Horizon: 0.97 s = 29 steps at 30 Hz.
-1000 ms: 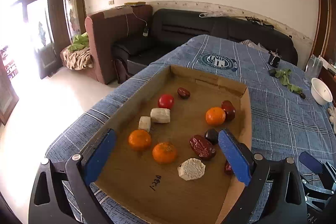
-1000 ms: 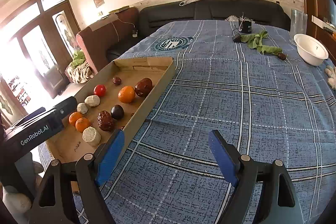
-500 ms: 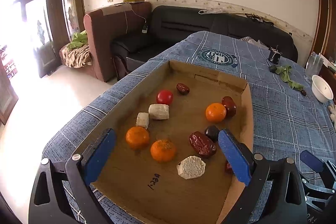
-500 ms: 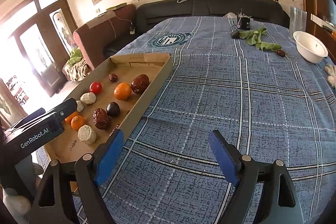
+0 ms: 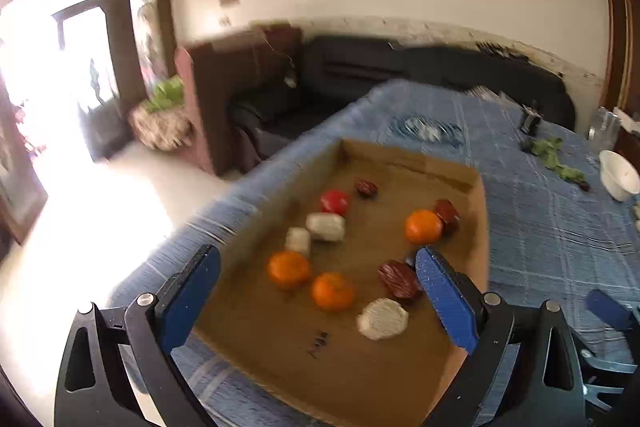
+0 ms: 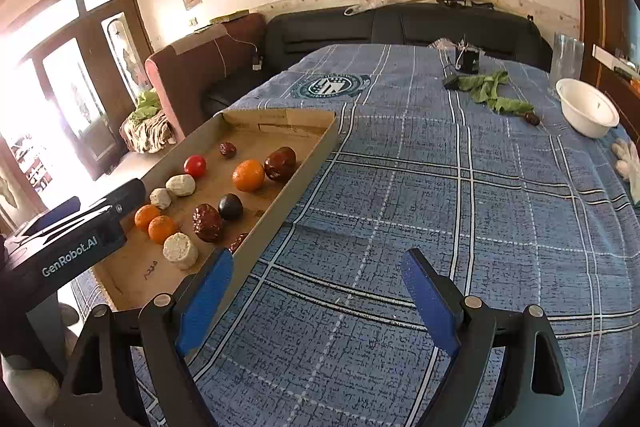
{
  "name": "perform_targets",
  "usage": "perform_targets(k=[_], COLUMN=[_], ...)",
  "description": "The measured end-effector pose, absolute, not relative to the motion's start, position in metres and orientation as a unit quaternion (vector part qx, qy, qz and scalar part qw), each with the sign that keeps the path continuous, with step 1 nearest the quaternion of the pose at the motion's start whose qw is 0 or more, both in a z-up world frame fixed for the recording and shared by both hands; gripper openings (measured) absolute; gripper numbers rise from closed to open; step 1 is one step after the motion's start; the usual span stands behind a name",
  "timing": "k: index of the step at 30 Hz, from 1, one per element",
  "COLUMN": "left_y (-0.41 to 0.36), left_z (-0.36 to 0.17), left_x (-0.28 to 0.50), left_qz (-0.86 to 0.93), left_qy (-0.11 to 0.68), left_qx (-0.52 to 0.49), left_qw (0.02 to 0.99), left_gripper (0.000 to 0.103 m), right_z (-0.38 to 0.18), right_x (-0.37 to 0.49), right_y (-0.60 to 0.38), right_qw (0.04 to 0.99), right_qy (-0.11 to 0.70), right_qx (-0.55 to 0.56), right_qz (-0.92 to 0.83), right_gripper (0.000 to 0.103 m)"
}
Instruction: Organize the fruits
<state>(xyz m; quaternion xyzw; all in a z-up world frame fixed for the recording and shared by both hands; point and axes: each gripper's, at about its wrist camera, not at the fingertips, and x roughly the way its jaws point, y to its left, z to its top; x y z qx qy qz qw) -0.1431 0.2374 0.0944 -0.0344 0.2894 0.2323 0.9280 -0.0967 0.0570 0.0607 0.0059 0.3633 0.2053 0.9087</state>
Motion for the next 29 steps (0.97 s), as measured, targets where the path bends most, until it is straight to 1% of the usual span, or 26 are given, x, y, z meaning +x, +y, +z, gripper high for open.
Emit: perform_targets(k=[2, 5, 7, 12, 24, 29], left_y=[0.233, 0.228, 0.228, 0.233, 0.238, 0.234], left_z=[0.104, 0.113, 0.114, 0.113, 0.109, 0.106], left_x=[-0.155, -0.177, -0.184, -0.183, -0.190, -0.183], left_qz=[0.261, 0.271, 0.263, 0.242, 0.208, 0.185], left_qy=[0.253, 0.209, 0.202, 0.238, 0.251, 0.278], left_qx=[-0.019, -0.022, -0.031, -0.048, -0.068, -0.070], left_qw=[0.931, 0.939, 0.943, 0.940, 0.943, 0.940], left_gripper=[0.098, 0.103, 0.103, 0.103, 0.103, 0.103], right_z=[0.065, 0.069, 0.072, 0.077, 0.081, 0.083], right_x=[-0.102, -0.109, -0.114, -0.127, -0.143, -0.138], right_y=[0.058, 0.059, 0.060, 0.063, 0.069, 0.061], right_qw=[0.912, 0.915, 0.917, 0.921, 0.925, 0.924], right_qy=[0.355, 0.346, 0.342, 0.328, 0.312, 0.317], right_qx=[0.000, -0.005, -0.007, -0.020, -0.035, -0.025], right_qz=[0.205, 0.206, 0.208, 0.207, 0.214, 0.214], right_gripper=[0.090, 0.090, 0.091, 0.091, 0.092, 0.093])
